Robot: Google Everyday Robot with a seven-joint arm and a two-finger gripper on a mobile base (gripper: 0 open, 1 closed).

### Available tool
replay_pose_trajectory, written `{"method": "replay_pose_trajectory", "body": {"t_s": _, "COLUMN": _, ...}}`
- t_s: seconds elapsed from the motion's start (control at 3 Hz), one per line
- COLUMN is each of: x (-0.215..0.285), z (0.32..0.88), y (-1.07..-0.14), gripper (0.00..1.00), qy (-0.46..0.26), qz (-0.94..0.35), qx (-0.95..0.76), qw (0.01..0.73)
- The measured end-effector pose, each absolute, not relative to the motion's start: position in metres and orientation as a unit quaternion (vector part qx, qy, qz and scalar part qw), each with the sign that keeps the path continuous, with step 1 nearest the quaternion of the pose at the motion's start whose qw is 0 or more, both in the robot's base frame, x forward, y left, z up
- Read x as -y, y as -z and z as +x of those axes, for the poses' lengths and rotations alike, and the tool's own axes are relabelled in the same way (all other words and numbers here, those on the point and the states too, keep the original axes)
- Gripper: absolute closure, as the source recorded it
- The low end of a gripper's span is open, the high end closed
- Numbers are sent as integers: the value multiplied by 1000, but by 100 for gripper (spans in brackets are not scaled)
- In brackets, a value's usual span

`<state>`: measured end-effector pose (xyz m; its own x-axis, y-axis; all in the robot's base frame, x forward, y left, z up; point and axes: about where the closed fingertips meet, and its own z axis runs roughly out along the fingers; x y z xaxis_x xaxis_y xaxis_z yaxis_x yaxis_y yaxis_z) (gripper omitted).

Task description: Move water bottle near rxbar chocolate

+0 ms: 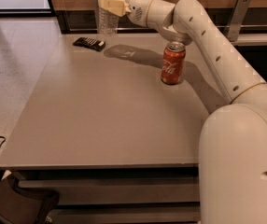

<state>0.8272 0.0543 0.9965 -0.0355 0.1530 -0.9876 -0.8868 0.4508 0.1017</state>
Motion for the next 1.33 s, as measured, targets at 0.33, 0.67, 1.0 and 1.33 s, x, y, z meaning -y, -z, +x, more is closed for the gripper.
{"method": "replay_pose_trajectory", "body": {"t_s": 0.33, "x": -50, "z": 829, "y": -991, "gripper": 100, "qy": -417, "qz": -309, "qx": -585, "qw": 623}}
{"method": "replay_pose_trajectory", "body": {"t_s": 0.67, "x": -45, "z": 830, "y": -988, "gripper": 100, "qy": -410, "qz": -309, "qx": -593, "qw": 621}}
{"method": "replay_pose_trajectory", "body": {"t_s": 1.0, "x": -38, "z": 833, "y": -992, "gripper": 100, "qy": -393, "qz": -318, "qx": -605, "qw": 615}}
{"method": "replay_pose_trajectory", "body": {"t_s": 1.33, "x": -25, "z": 845, "y": -996, "gripper": 100, "qy": -371, "qz": -324, "qx": -619, "qw": 612}}
